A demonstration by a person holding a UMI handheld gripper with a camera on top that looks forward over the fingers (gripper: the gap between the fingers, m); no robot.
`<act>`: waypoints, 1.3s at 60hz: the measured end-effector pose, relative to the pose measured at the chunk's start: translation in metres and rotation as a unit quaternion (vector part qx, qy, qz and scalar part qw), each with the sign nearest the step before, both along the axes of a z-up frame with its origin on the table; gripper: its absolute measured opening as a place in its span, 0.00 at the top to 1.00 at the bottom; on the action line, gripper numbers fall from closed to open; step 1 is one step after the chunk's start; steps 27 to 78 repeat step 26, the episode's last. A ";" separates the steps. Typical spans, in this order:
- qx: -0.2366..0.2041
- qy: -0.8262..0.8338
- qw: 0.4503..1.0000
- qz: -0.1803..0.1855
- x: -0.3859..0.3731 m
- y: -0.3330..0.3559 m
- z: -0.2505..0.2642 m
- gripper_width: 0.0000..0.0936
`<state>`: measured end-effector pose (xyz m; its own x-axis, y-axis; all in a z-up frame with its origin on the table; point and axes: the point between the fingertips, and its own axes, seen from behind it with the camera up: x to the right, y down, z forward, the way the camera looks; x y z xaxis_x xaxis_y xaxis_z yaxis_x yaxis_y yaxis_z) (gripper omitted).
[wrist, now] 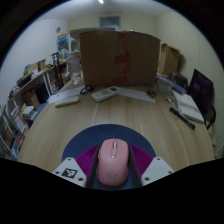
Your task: Arrange mouse
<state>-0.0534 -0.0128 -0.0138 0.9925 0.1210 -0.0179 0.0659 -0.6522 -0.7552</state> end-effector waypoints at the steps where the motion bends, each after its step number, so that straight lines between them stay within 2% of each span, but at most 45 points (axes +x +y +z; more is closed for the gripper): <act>1: -0.007 0.006 1.000 -0.003 -0.001 -0.002 0.001 0.32; 6: -0.036 0.052 0.998 0.001 -0.010 -0.018 0.010 0.05; 8: -0.036 0.064 0.997 0.005 -0.014 -0.026 0.020 0.10; 18: -0.009 0.037 0.999 0.024 0.000 -0.084 0.076 0.10; 26: -0.001 0.024 1.000 0.003 0.028 -0.147 0.112 0.11; 78: -0.001 0.024 1.000 0.003 0.028 -0.147 0.112 0.11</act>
